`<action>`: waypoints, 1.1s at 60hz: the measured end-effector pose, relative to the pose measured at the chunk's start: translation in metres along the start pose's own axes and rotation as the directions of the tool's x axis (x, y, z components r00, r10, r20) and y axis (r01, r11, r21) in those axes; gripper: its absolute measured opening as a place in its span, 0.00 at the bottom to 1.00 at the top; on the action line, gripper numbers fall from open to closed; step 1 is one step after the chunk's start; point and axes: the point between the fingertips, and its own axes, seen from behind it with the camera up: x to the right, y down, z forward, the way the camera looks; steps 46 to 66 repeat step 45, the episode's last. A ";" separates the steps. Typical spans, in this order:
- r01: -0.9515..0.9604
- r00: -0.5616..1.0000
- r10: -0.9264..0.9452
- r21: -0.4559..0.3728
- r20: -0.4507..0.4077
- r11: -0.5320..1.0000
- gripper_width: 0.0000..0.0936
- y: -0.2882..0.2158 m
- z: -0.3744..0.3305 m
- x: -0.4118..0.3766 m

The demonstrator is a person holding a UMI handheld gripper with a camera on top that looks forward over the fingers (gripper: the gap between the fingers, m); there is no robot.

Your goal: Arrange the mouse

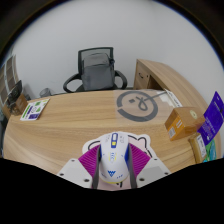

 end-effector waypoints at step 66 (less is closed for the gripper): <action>-0.009 1.000 0.007 0.144 0.017 0.989 0.89 0.014 -0.184 -0.074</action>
